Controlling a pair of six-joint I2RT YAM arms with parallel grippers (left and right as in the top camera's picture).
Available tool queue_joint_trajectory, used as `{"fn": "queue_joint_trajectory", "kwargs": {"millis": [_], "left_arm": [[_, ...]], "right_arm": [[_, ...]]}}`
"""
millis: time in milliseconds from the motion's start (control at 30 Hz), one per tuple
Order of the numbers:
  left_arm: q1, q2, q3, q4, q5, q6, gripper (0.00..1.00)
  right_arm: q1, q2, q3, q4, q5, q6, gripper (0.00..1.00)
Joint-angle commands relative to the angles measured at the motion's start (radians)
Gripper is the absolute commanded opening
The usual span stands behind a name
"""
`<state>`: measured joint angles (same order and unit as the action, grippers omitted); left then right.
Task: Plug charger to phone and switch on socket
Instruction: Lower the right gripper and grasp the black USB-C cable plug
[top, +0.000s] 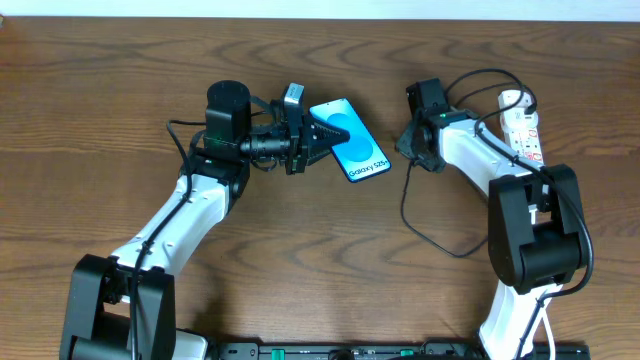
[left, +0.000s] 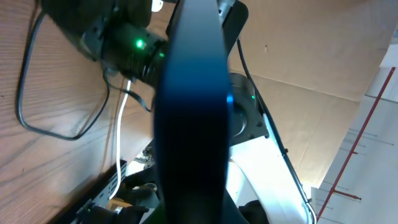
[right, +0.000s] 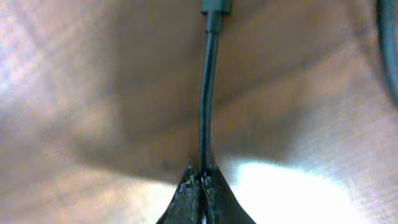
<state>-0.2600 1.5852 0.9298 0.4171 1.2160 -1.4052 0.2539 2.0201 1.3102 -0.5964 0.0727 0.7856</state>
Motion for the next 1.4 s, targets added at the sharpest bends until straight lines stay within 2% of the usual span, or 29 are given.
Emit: {"fn": "queue_joint_trajectory", "kwargs": {"millis": [0,100,233,267,300,367,400,433,567,600,700,900,1133,1233,1367], "left_arm": [[0.002,0.001,0.019,0.01,0.007,0.025,0.08],[0.002,0.001,0.019,0.01,0.006,0.025,0.07],[0.002,0.001,0.019,0.01,0.007,0.025,0.07],[0.002,0.001,0.019,0.01,0.007,0.025,0.07],[0.002,0.001,0.019,0.01,0.007,0.025,0.07],[0.002,0.001,0.019,0.01,0.006,0.025,0.07],[0.002,0.001,0.019,0.01,0.006,0.025,0.07],[0.002,0.001,0.019,0.01,0.006,0.025,0.07],[0.002,0.001,0.019,0.01,0.006,0.025,0.07],[0.002,0.001,0.019,0.01,0.006,0.025,0.08],[0.002,0.001,0.019,0.01,0.005,0.025,0.07],[0.002,0.001,0.019,0.01,-0.001,0.025,0.07],[0.002,0.001,0.019,0.01,-0.002,0.025,0.07],[0.002,0.001,0.019,0.01,-0.001,0.025,0.08],[0.002,0.001,0.019,0.01,0.0,0.025,0.07]], "right_arm": [[0.031,0.019,-0.003,-0.125,-0.115,-0.188,0.01],[0.065,0.019,-0.011,-0.271,-0.115,-0.278,0.01],[0.092,0.019,-0.028,-0.306,-0.089,-0.29,0.08],[0.099,0.019,-0.03,-0.304,-0.09,-0.288,0.18],[0.102,0.019,-0.03,-0.3,-0.09,-0.286,0.22],[0.11,0.019,-0.029,-0.28,-0.09,-0.286,0.4],[0.111,0.019,-0.029,-0.269,-0.089,-0.286,0.44],[0.111,0.019,-0.029,-0.248,-0.089,-0.286,0.53],[0.105,0.019,-0.023,-0.206,-0.076,-0.286,0.77],[0.1,0.019,-0.011,-0.207,-0.069,-0.286,0.87],[0.098,0.019,0.018,-0.206,-0.015,-0.286,0.98],[0.098,0.019,0.067,-0.177,0.148,-0.258,0.99],[0.098,0.019,0.067,-0.106,0.161,-0.217,0.98],[0.098,0.028,0.067,-0.087,0.163,-0.194,0.93],[0.096,0.047,0.067,-0.097,0.159,-0.134,0.79]]}}
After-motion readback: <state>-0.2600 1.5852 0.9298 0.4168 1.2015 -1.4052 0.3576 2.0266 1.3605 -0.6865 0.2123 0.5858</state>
